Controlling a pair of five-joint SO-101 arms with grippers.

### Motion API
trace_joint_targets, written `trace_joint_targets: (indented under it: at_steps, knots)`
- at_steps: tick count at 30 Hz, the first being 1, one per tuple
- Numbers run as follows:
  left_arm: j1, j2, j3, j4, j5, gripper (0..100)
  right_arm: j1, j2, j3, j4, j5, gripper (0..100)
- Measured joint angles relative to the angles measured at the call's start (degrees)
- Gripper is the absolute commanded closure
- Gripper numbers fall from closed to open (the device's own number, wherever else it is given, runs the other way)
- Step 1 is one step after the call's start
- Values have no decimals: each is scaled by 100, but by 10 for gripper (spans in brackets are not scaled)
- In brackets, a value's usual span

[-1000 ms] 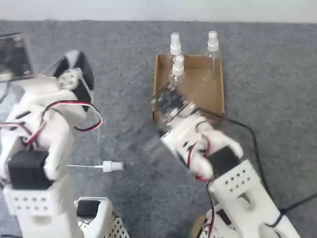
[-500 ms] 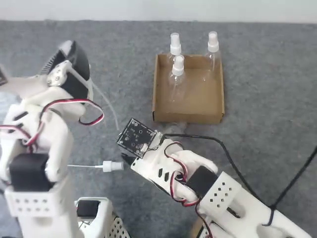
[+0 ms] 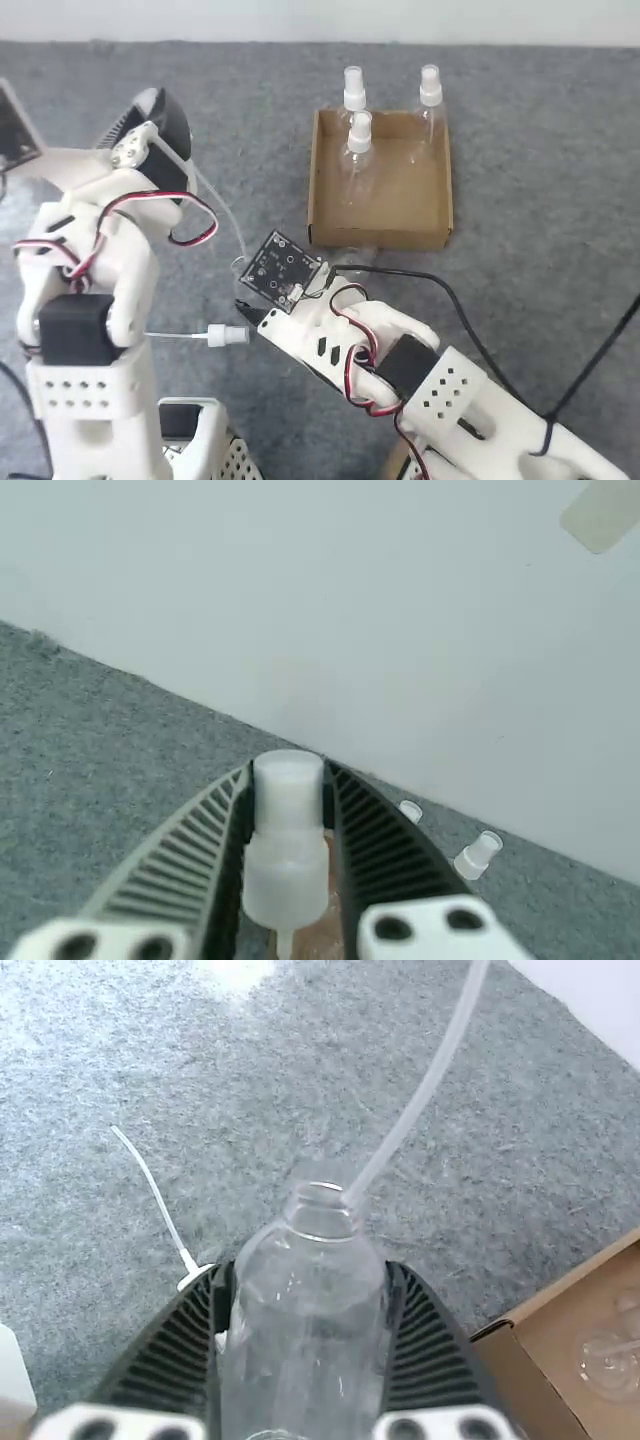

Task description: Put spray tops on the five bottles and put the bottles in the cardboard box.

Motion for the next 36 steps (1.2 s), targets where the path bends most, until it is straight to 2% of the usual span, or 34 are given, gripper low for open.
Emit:
trace_joint_targets:
  at_steps: [17, 27, 31, 36]
  knots:
    - [9, 0, 9, -229, -149, 990, 141, 0, 105, 0, 0, 993]
    - [9, 0, 949, -598, -149, 990, 141, -246, 114, 0, 0, 993]
    - [281, 0, 1152, -563, -149, 990, 176, -448, 114, 0, 0, 993]
    - [774, -88, 1152, 0, -185, 990, 378, -457, 114, -35, 0, 993]
